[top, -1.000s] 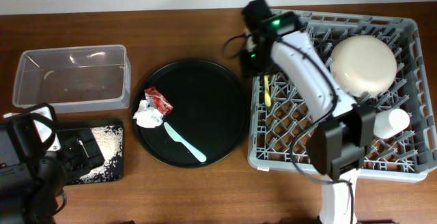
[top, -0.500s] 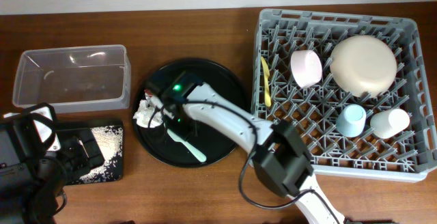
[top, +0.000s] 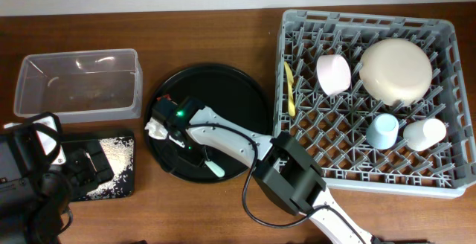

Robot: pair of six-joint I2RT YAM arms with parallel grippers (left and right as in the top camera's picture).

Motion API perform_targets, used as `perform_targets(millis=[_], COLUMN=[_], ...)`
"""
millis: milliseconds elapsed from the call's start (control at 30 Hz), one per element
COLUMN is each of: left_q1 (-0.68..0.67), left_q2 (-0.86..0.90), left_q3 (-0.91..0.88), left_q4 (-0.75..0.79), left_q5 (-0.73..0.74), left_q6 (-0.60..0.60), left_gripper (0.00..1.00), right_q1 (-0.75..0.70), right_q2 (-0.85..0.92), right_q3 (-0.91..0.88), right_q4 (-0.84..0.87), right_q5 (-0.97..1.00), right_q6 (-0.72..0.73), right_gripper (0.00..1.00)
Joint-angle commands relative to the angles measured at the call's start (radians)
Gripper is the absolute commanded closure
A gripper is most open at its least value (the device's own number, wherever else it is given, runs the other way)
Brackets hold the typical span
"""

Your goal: Sort waste into correct bins and load items into the dishwasher rack

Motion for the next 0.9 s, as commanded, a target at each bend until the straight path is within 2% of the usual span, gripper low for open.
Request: perform_targets(millis=[0, 133, 500, 567, 667, 800, 867], left_q1=[0.005, 0.005, 0.005, 0.005, 0.005, 0.005, 0.005], left_q2=[-0.002, -0.002, -0.002, -0.002, -0.002, -0.002, -0.002], left_q3=[0.002, 0.002, 0.002, 0.002, 0.002, 0.002, 0.002], left_q4=[0.002, 0.002, 0.002, 0.002, 0.002, 0.002, 0.002], left_q5=[-0.008, -0.008, -0.008, -0.008, -0.008, -0.008, -0.008], left_q6=[0.016, 0.016, 0.016, 0.016, 0.016, 0.016, 0.016], left_gripper=[0.01, 0.01, 0.01, 0.01, 0.01, 0.01, 0.01], right_q1=[0.007, 0.004, -0.024, -0.07, -0.154, -0.204, -0.169], right_q2=[0.013, -0.013, -0.2, -0.269, -0.353, -0.359, -0.322], right_q3=[-0.01, -0.01, 0.026, 0.027, 0.027, 0.016, -0.045], right_q4=[0.0, -0.003, -0.038, -0.049, -0.048, -0.045, -0.014], right_q5=[0.006, 0.058, 0.242, 0.294, 0.257, -0.031, -0.054], right_q6=[0.002, 0.034, 0.15, 0.229, 0.271, 0.082, 0.063], right_gripper=[0.71, 0.8, 0.81, 0.82, 0.82, 0.68, 0.62])
